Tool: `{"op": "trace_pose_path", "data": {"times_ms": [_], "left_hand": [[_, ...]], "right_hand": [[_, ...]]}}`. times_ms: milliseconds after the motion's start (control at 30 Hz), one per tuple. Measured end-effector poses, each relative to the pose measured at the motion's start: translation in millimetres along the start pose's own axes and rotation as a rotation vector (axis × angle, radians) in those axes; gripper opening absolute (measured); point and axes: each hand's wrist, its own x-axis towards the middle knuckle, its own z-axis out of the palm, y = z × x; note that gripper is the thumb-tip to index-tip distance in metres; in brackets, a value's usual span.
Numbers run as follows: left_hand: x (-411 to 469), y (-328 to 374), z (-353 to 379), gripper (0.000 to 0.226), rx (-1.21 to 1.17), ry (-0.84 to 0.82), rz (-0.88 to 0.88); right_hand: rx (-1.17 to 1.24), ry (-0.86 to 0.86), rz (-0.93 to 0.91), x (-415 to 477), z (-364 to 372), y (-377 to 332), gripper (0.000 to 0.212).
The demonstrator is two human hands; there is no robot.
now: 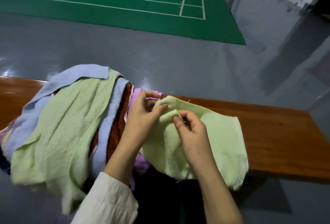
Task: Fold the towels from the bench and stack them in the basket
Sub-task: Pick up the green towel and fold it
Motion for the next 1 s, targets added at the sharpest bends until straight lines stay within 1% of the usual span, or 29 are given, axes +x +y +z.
{"op": "trace_pose_path", "data": {"times_ms": [100,167,233,267,333,367,400,433,500,600,667,700,767,833,900,1000], "left_hand": [[-37,19,8,0.042,-0.215,-0.03,-0.102],[-59,22,9,0.055,-0.261,-0.027,-0.183],[-78,26,8,0.057,-0.285,-0.014,-0.303],[-86,26,7,0.052,-0.354,-0.032,-0.372],[-103,29,8,0.024,-0.535,-0.078,-0.49],[-110,30,10,0.014,-0.534,-0.067,-0.527],[-116,28,11,0.01,-0.475,-0.037,-0.533],[-121,26,13,0.009,-0.42,0.0,-0.51],[-129,23,15,0.006,-0.339,0.067,-0.39],[-135,17,16,0.017,-0.108,0.164,-0.175],[-139,11,15,0.019,0.084,0.198,-0.08],[-140,10,15,0.018,0.131,0.195,-0.057],[-143,12,14,0.02,0.096,0.139,-0.051],[-144,17,15,0.031,0.016,0.047,-0.049],[-144,16,15,0.036,0.053,0.029,0.011],[-146,19,16,0.037,0.08,0.034,0.058]], "right_hand": [[0.063,-0.001,-0.04,-20,-5,-14,0.021],[0.099,0.001,-0.048,-33,-8,-20,0.026],[0.115,-0.001,-0.036,-46,-11,-25,0.026],[0.111,-0.003,-0.03,-53,-13,-26,0.024],[0.107,-0.002,-0.018,-65,-16,-23,0.021],[0.108,-0.003,-0.01,-71,-18,-22,0.021],[0.11,0.001,0.003,-76,-19,-19,0.022],[0.119,0.005,0.021,-80,-19,-17,0.022],[0.138,0.007,0.051,-89,-20,-13,0.021],[0.136,0.022,0.087,-99,-22,-8,0.019],[0.084,0.025,0.043,-103,-26,-8,0.013],[0.036,0.011,-0.001,-105,-28,-9,0.008],[-0.018,-0.059,-0.048,-106,-31,-10,0.006],[-0.027,-0.123,-0.043,-106,-32,-10,0.01],[-0.041,-0.127,-0.043,-106,-32,-8,0.008],[-0.06,-0.074,-0.054,-107,-34,-5,0.007]]}}
